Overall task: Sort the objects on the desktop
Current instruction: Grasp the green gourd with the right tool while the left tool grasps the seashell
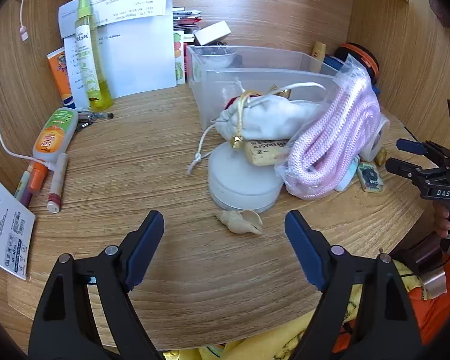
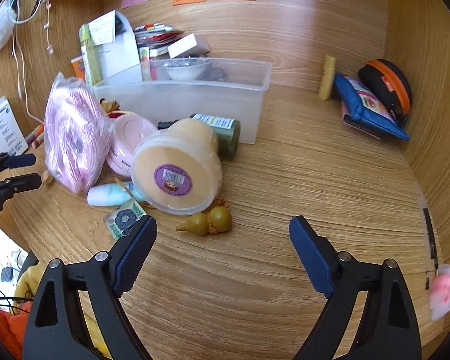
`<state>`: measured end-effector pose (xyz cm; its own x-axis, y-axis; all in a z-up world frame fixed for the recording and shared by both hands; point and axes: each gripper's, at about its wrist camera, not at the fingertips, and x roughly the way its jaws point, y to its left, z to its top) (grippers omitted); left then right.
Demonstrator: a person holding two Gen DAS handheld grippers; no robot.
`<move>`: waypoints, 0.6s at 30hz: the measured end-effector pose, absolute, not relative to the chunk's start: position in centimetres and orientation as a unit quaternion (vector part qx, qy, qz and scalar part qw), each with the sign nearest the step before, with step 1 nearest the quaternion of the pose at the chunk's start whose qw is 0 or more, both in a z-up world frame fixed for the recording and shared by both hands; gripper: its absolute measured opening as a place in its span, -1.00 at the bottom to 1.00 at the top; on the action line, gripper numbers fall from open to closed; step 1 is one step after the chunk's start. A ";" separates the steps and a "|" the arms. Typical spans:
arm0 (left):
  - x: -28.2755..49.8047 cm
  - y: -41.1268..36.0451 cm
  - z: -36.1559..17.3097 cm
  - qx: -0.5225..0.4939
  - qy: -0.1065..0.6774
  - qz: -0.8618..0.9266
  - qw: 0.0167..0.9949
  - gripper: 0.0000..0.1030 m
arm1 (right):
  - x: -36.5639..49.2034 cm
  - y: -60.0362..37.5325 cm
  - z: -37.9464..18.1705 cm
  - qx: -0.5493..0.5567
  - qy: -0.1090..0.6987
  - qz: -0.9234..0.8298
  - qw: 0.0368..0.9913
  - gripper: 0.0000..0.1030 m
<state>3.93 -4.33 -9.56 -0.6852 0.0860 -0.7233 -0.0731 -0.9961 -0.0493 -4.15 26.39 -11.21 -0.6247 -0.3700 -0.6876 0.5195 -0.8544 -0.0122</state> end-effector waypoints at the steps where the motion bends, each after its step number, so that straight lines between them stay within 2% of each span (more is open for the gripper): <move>1: 3.8 -4.2 -9.7 -0.395 -0.004 0.918 0.041 0.60 | -4.2 26.2 -11.4 0.356 0.109 -0.894 0.251 0.62; 3: 3.6 -3.9 -9.9 -0.397 0.000 0.917 0.036 0.54 | -4.4 25.9 -11.8 0.363 0.111 -0.889 0.257 0.45; 5: 3.3 -3.8 -10.1 -0.402 -0.002 0.915 0.038 0.37 | -4.7 25.7 -12.1 0.371 0.110 -0.884 0.262 0.42; 10: 2.8 -3.4 -10.6 -0.405 0.005 0.914 0.038 0.16 | -5.2 25.5 -12.4 0.377 0.108 -0.881 0.264 0.24; 11: 2.7 -3.3 -10.6 -0.404 0.006 0.914 0.038 0.05 | -5.2 25.5 -12.4 0.376 0.110 -0.881 0.264 0.18; 16: 2.9 -2.7 -10.8 -0.395 0.021 0.918 0.043 -0.12 | -4.9 25.6 -12.3 0.369 0.117 -0.883 0.265 -0.03; 18: 2.9 -2.5 -10.7 -0.392 0.025 0.919 0.043 -0.16 | -4.9 25.7 -12.2 0.368 0.115 -0.883 0.267 -0.17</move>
